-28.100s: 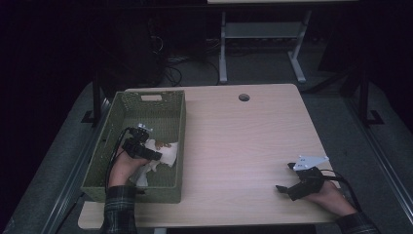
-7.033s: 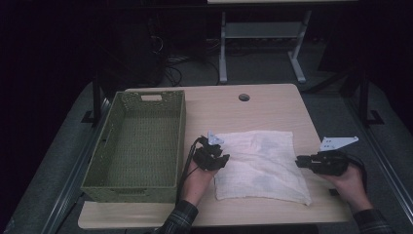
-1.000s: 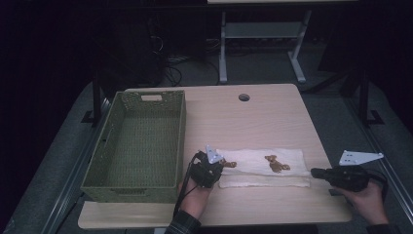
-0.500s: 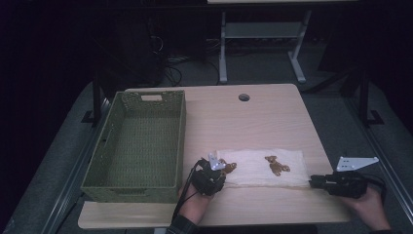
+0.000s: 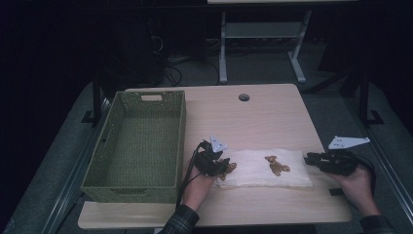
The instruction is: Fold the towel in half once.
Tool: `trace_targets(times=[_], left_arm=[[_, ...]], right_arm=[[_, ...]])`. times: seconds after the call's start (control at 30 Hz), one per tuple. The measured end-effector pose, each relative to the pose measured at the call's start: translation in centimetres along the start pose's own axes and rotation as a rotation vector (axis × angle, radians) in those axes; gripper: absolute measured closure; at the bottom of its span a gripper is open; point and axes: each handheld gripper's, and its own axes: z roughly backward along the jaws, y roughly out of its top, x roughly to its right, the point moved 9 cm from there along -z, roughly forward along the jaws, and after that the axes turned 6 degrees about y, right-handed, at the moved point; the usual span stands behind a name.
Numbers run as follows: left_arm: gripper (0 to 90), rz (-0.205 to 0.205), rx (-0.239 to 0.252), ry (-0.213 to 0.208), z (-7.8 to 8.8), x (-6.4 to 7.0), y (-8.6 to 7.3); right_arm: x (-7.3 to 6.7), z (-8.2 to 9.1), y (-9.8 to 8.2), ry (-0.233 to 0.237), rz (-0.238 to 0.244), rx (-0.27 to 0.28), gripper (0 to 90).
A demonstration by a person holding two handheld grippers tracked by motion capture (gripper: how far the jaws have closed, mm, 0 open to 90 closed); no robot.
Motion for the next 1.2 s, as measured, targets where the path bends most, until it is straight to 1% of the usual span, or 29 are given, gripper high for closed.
trace_targets(times=[0.07,0.13,0.17,0.27,0.33,0.37,0.4,0.43,0.47,0.5,0.53,0.57,0.6,0.67,0.7,0.73,0.77,0.87,0.9,0.97,1.0,1.07,1.1,1.2], left_arm=[[59.9,-0.004,-0.004,0.010,-0.6,-0.5,0.3],[59.3,-0.001,-0.002,0.019,-1.1,-1.1,0.7],[59.0,-0.002,0.000,0.032,-1.3,-1.4,0.9],[58.3,-0.003,-0.009,0.054,-2.0,-2.3,1.2],[58.2,0.010,-0.008,0.061,-2.5,-2.8,1.4],[58.1,0.018,-0.009,0.067,-2.6,-3.0,1.4],[58.2,0.018,-0.010,0.068,-2.8,-3.2,1.5],[58.2,0.029,-0.012,0.075,-3.0,-3.4,1.5],[58.2,0.031,-0.014,0.082,-3.2,-3.6,1.5],[58.2,0.035,-0.018,0.086,-3.4,-3.9,1.5],[58.2,0.042,-0.016,0.090,-3.6,-4.1,1.5],[58.2,0.045,-0.019,0.088,-3.8,-4.3,1.4],[58.2,0.048,-0.028,0.088,-4.1,-4.5,1.3],[58.2,0.050,-0.046,0.085,-4.5,-4.6,0.9],[58.2,0.047,-0.059,0.079,-4.8,-4.6,0.8],[58.2,0.052,-0.066,0.072,-4.9,-4.4,0.7],[58.2,0.047,-0.071,0.070,-5.0,-4.4,0.6],[58.3,0.038,-0.097,0.079,-5.3,-4.2,0.2],[58.7,0.035,-0.105,0.085,-5.4,-4.2,0.0],[59.4,0.028,-0.126,0.096,-5.7,-4.3,-0.4],[60.7,0.032,-0.132,0.093,-5.8,-4.3,-0.6],[63.4,0.035,-0.127,0.088,-5.9,-4.3,-0.6],[64.2,0.035,-0.126,0.082,-5.9,-4.2,-0.6],[76.1,0.044,-0.125,0.045,-5.9,-3.9,-0.5]], right_arm=[[1.0,-0.6,0.8,-0.018,-0.002,0.007,69.8],[1.9,-1.2,1.2,-0.028,-0.010,0.006,69.8],[2.3,-1.5,1.4,-0.026,-0.018,0.008,69.8],[3.4,-2.3,1.4,-0.031,-0.041,-0.015,69.8],[3.9,-2.7,1.1,-0.025,-0.053,-0.024,69.8],[4.0,-3.0,1.0,-0.017,-0.062,-0.029,69.8],[4.0,-3.2,0.9,-0.013,-0.066,-0.034,69.9],[4.0,-3.4,0.8,-0.009,-0.062,-0.038,70.5],[3.9,-3.5,0.6,-0.010,-0.062,-0.050,70.5],[4.0,-3.7,0.5,-0.017,-0.042,-0.061,71.2],[4.0,-3.8,0.3,-0.024,-0.041,-0.078,71.7],[4.1,-3.9,0.2,-0.021,-0.030,-0.075,73.2],[4.0,-4.0,0.2,-0.016,-0.033,-0.070,73.2],[4.0,-4.0,0.2,-0.016,-0.034,-0.073,74.7],[4.0,-4.0,0.2,-0.016,-0.029,-0.072,74.9],[3.9,-4.0,0.2,-0.017,-0.025,-0.072,75.0],[3.9,-4.0,0.2,-0.020,-0.023,-0.073,75.0],[3.8,-4.0,0.2,-0.018,-0.028,-0.074,77.1],[3.8,-4.0,0.2,-0.016,-0.018,-0.075,78.5],[3.6,-4.0,0.2,-0.013,-0.024,-0.082,80.4],[3.6,-4.0,0.2,-0.015,-0.021,-0.085,81.8],[3.6,-4.1,0.3,-0.010,-0.005,-0.085,83.5],[3.5,-4.0,0.2,-0.015,-0.009,-0.092,84.3],[3.7,-4.0,0.3,-0.036,0.004,-0.095,86.1]])
